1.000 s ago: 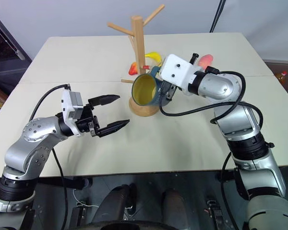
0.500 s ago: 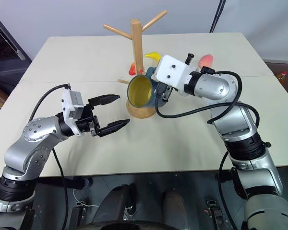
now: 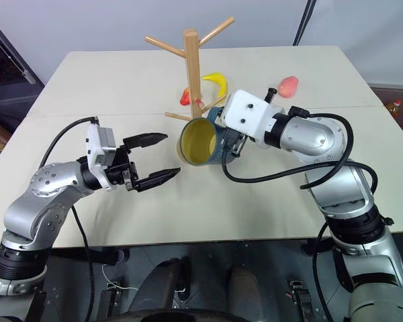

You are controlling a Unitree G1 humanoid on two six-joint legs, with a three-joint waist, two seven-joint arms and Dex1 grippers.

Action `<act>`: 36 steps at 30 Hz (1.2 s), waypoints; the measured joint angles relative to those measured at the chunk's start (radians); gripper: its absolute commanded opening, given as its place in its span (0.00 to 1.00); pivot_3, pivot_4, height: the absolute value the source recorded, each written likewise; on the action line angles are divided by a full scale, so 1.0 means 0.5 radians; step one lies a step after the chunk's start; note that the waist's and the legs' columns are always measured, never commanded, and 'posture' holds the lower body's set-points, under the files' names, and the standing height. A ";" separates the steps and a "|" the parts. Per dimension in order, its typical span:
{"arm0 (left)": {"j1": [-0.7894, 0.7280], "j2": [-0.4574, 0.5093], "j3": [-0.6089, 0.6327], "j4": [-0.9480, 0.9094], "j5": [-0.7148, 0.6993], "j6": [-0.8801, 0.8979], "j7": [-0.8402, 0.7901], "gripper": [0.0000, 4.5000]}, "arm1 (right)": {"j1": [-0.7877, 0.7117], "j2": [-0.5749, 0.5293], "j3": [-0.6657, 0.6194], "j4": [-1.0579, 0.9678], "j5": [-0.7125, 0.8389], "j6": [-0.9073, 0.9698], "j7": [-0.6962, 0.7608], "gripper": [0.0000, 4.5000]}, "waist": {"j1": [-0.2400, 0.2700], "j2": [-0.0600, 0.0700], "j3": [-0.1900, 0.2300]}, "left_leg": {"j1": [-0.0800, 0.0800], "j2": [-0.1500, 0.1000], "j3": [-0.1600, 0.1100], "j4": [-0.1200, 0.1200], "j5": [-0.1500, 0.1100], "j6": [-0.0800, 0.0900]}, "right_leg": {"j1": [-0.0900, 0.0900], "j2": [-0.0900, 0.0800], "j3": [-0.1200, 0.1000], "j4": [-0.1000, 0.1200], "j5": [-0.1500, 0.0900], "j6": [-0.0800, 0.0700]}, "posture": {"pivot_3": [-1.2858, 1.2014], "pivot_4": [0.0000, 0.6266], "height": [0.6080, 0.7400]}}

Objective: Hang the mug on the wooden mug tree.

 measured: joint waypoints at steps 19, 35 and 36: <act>0.000 0.033 0.069 0.007 -0.084 0.039 -0.009 1.00 | -0.214 0.084 0.149 0.030 -0.074 0.094 -0.067 0.01 | -0.001 0.000 0.000 | 0.000 0.000 0.000 0.000 0.000 0.000 | 0.000 -0.001 0.000 0.000 0.000 0.000 | 0.52 0.24 1.00; -0.001 0.028 0.069 0.002 -0.126 0.043 0.014 1.00 | -0.286 0.131 0.232 0.159 -0.133 0.093 -0.079 0.01 | -0.002 0.000 0.000 | 0.000 0.000 0.000 0.000 0.000 0.000 | 0.000 0.000 0.000 0.000 0.000 0.000 | 0.52 0.24 1.00; -0.001 0.028 0.069 -0.001 -0.127 0.044 0.016 1.00 | -0.287 0.138 0.234 0.170 -0.134 0.093 -0.079 0.01 | -0.002 0.000 0.000 | 0.000 0.000 0.000 0.000 0.000 0.000 | 0.000 0.000 0.000 0.000 0.000 0.000 | 0.52 0.24 1.00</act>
